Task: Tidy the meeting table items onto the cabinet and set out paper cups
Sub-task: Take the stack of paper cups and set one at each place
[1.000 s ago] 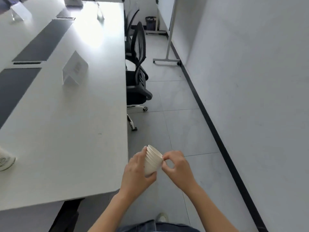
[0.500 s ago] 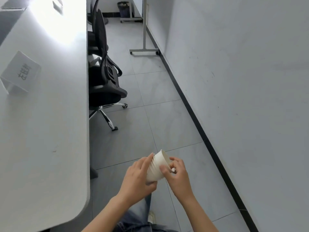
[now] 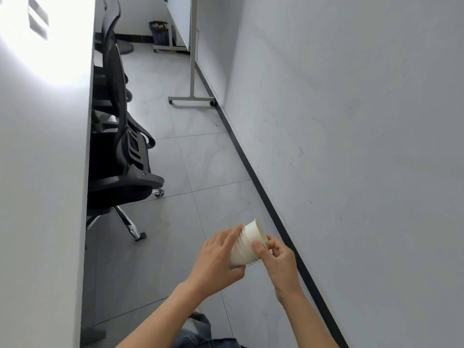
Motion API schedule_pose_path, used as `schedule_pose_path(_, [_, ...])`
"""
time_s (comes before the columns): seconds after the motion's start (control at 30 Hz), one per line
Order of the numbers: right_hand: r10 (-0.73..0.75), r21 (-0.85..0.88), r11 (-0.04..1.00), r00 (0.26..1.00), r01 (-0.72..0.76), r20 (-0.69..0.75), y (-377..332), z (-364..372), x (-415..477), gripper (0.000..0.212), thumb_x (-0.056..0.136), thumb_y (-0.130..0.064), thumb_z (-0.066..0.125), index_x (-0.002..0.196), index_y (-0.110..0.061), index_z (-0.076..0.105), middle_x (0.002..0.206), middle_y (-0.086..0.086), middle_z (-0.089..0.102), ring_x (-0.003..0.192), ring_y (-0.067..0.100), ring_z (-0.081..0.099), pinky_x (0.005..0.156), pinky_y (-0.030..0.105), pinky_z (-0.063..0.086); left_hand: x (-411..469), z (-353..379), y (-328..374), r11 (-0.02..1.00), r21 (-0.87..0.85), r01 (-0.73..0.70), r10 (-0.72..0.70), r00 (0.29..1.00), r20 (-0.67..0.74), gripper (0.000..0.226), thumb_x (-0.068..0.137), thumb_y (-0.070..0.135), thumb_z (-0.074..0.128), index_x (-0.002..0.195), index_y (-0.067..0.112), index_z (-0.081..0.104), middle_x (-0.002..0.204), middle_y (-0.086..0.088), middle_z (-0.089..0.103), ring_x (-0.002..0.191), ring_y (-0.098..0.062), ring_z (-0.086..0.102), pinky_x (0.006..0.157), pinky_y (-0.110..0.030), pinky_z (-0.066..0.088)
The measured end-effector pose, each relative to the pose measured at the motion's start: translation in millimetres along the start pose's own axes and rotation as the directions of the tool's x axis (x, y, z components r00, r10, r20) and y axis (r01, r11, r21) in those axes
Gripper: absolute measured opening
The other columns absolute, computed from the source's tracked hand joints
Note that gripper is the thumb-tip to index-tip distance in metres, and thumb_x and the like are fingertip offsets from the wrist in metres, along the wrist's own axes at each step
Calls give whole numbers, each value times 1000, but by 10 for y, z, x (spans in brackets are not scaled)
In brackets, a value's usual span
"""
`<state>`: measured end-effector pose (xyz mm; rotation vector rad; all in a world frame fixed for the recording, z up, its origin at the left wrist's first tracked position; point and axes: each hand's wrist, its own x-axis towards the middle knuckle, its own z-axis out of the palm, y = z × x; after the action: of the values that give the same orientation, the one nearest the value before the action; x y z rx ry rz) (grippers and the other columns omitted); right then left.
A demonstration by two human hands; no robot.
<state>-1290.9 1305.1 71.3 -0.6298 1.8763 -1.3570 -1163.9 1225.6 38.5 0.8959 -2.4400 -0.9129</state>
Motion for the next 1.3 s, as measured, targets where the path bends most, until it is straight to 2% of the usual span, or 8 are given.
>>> schedule_pose_path(0.27, [-52, -4, 999, 997, 52, 62, -320, 575, 635, 29, 78, -20, 69, 78, 5, 55, 97, 9, 61, 92, 25, 58, 63, 21, 49, 457, -387, -502, 1000, 3, 28, -28, 989, -147, 72, 63, 43, 45, 130, 40, 17, 126, 0, 52, 110, -20, 51, 89, -28, 38])
schedule_pose_path(0.4, [-47, -70, 996, 980, 61, 192, -522, 977, 897, 40, 61, -39, 68, 75, -4, 55, 99, 6, 61, 83, 18, 56, 67, 26, 46, 523, -650, -746, 992, 6, 129, -124, 959, -255, 70, 62, 39, 48, 128, 35, 24, 120, 1, 56, 103, -19, 55, 82, -25, 37])
schedule_pose_path(0.57, [-52, -129, 985, 916, 112, 397, -725, 1563, 1256, 17, 76, -21, 70, 71, -15, 55, 103, -4, 61, 80, 19, 56, 71, 39, 47, 539, -1011, -1075, 957, 11, 289, -260, 878, -402, 70, 63, 36, 54, 129, 30, 30, 117, 0, 58, 100, -18, 58, 80, -33, 48])
schedule_pose_path(0.7, [-126, -58, 978, 792, 199, 597, -1034, 2078, 1591, 17, 80, -12, 65, 68, -13, 52, 100, -8, 62, 76, 15, 55, 64, 25, 45, 656, -1342, -1332, 903, 55, 426, -332, 773, -540, 72, 60, 39, 58, 127, 22, 38, 111, -4, 59, 95, -14, 54, 74, -31, 48])
schedule_pose_path(0.87, [-142, -13, 969, 601, 245, 786, -1448, 2711, 2155, 12, 80, -16, 65, 71, -15, 57, 105, -5, 63, 97, 22, 59, 79, 38, 50, 965, -1771, -1617, 791, 70, 608, -404, 606, -685, 75, 56, 43, 59, 126, 22, 39, 108, -4, 58, 93, -10, 44, 72, -31, 47])
schedule_pose_path(1.0, [-134, 6, 962, 456, 272, 880, -1734, 3145, 2487, 9, 76, -22, 66, 77, -17, 58, 106, -6, 61, 94, 26, 60, 76, 42, 51, 1221, -1998, -1786, 722, 30, 691, -409, 462, -787, 73, 57, 44, 59, 124, 22, 39, 109, 2, 51, 92, -11, 46, 72, -29, 46])
schedule_pose_path(1.13, [-108, -8, 948, 346, 317, 932, -1864, 3377, 2788, 9, 78, -18, 66, 77, -22, 58, 108, -7, 59, 94, 18, 59, 73, 31, 50, 1449, -2029, -1882, 658, -19, 753, -421, 346, -839, 73, 58, 43, 56, 126, 26, 35, 112, 7, 44, 95, -11, 46, 74, -29, 46])
schedule_pose_path(1.3, [-51, -60, 922, 274, 382, 960, -1939, 3675, 3005, 30, 61, -50, 59, 86, -35, 55, 103, 4, 63, 71, 8, 47, 61, 18, 35, 1396, -2017, -1946, 525, -218, 822, -523, 110, -845, 72, 57, 47, 53, 125, 31, 33, 111, 2, 54, 97, -10, 43, 76, -36, 48])
